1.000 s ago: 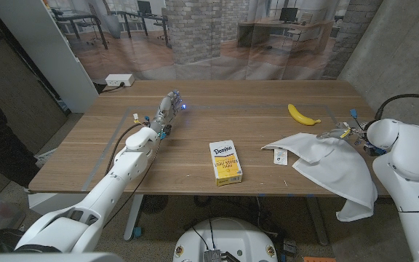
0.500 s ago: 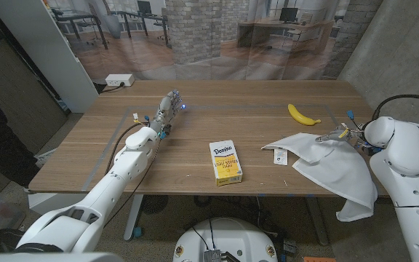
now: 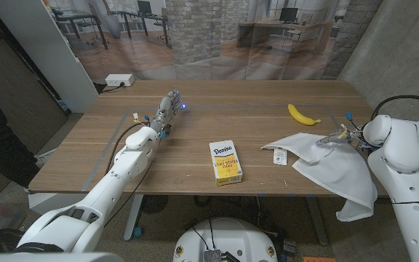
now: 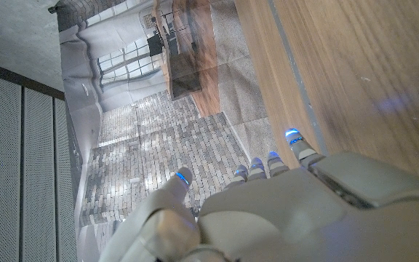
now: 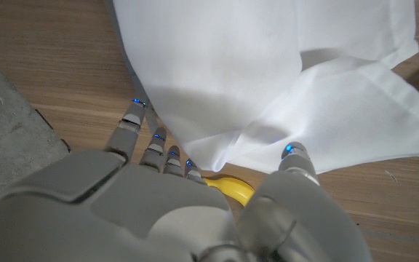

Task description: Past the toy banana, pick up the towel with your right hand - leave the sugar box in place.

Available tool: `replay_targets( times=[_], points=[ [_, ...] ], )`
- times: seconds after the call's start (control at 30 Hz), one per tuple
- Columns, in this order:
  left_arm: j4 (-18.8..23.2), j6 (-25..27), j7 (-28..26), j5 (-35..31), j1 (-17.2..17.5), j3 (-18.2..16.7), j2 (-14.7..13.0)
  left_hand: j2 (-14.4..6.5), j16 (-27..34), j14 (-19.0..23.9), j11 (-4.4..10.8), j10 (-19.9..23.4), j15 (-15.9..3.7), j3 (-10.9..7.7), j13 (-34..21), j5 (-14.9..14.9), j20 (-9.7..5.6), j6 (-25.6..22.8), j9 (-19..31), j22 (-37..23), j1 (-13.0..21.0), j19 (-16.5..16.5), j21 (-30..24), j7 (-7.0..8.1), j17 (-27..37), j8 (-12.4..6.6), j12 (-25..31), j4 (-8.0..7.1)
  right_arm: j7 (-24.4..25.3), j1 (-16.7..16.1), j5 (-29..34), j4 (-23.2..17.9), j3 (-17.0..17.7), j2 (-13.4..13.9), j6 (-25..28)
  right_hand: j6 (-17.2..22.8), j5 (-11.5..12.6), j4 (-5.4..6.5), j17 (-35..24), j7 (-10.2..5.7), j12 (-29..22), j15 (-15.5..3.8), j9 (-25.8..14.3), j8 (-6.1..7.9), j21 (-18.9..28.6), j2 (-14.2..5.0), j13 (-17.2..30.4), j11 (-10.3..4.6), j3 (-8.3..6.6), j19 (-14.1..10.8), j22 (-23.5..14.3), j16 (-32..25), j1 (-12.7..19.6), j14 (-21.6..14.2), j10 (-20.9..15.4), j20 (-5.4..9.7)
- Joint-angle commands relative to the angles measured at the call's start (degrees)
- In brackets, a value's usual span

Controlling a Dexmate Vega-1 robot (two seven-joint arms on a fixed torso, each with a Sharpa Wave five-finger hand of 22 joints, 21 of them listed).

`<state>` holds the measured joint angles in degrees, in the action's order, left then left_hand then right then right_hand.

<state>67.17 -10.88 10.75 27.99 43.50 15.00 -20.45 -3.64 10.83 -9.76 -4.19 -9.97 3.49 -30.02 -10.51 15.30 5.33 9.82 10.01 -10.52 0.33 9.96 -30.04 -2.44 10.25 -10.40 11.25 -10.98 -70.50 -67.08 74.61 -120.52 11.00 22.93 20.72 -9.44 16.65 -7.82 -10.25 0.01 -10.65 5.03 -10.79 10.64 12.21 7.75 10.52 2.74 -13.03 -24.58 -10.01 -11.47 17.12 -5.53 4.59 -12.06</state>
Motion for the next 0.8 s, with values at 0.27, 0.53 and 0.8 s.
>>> replay_targets(
  times=[0.27, 0.53, 0.8],
  points=[
    [1.14, 0.42, -0.38, 0.02, 0.43, 0.0, -0.37, -6.74, 0.19, -7.85, -0.62, -4.9, 0.57, -0.42, -0.13, 0.36, 0.56, 3.59, 0.07, -0.26, 0.0, 2.56, 0.23, 0.55, 0.26, -0.06, 0.31, 0.02, -2.19, 1.11, 3.1, 1.16, -1.11, -0.16, 0.43, 0.31, 2.91, -1.69, -0.34, -0.43, -1.25, -3.41, -0.2, 0.96, 2.36, 0.28, 0.4, -1.8, 0.48, -10.96, -0.15, -1.16, 8.98, -5.36, -4.06, 0.57],
    [1.5, 0.56, -0.51, 0.15, 0.65, 0.01, -0.52, -6.7, 0.19, -7.85, -0.61, -4.91, 0.59, -0.4, -0.13, 0.35, 0.59, 3.6, 0.07, -0.27, -0.02, 2.52, 0.29, 0.57, 0.26, -0.06, 0.31, 0.02, 1.4, 0.28, 4.69, 0.6, -1.19, -1.33, 0.03, 7.1, 7.16, -1.28, -1.81, -2.21, -3.71, -11.43, -0.38, 2.59, 3.68, -1.47, 1.46, -4.44, 0.73, -19.05, -0.87, -4.38, 20.84, -16.69, -14.71, 9.82],
    [1.18, 0.53, -0.43, 0.24, 0.54, 0.01, -0.5, -6.66, 0.19, -7.83, -0.41, -4.97, 0.64, -0.36, -0.13, 0.34, 0.64, 3.61, 0.07, -0.27, -0.04, 2.47, 0.37, 0.62, 0.27, -0.06, 0.29, 0.03, 6.27, -0.86, 6.11, 0.21, -0.92, -3.16, -0.26, 19.49, 10.6, -0.88, -7.86, -0.72, -12.99, -16.44, -1.71, 4.83, 8.35, -5.9, 6.17, -6.17, 1.34, -26.78, -3.16, -11.99, 30.78, -33.56, -27.91, 18.13]
  ],
)
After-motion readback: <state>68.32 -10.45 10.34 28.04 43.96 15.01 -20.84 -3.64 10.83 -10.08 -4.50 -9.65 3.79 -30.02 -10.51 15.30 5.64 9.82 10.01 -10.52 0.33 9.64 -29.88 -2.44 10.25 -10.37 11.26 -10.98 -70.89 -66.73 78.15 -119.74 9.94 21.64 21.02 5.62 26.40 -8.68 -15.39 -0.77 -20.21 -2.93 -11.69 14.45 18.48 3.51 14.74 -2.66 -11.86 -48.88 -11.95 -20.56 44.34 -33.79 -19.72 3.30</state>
